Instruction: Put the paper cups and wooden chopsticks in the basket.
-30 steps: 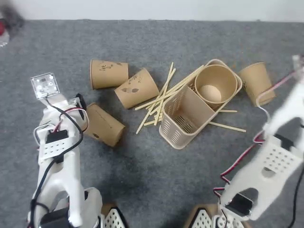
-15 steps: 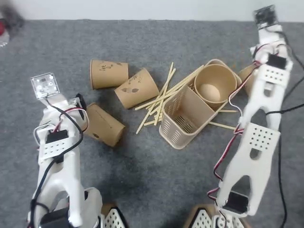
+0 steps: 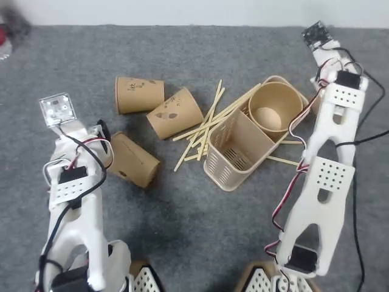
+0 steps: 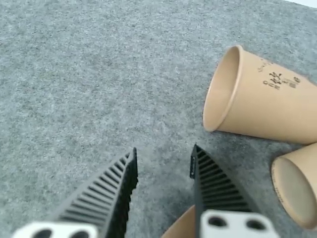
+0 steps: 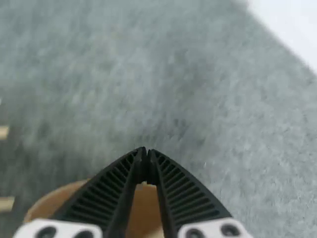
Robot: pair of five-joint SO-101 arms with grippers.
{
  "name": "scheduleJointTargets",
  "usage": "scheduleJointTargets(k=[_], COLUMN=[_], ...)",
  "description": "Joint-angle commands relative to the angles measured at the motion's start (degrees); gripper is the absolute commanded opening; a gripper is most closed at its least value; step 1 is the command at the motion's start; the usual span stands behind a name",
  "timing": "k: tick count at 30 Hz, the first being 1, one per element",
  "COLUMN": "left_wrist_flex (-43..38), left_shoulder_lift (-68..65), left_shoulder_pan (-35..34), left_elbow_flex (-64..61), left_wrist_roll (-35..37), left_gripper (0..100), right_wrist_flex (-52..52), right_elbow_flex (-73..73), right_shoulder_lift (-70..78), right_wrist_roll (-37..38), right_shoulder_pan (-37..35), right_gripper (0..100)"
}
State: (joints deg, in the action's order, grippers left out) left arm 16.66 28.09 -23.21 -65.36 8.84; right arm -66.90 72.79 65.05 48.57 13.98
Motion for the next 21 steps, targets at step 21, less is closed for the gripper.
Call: scheduleJointTargets(k=[21], left_wrist_flex=[-1.1], left_shoulder_lift=[0.3], left_shoulder_pan=[0.4], left_elbow_flex=[0.2], left_wrist_roll=[-0.5], left_gripper=[18], right_wrist_flex=[-36.0], right_elbow_flex=[23.7], right_shoulder_lift=[-2.8], right_wrist_roll=[25.7], right_shoulder_pan=[22.6], right_gripper=[0.8])
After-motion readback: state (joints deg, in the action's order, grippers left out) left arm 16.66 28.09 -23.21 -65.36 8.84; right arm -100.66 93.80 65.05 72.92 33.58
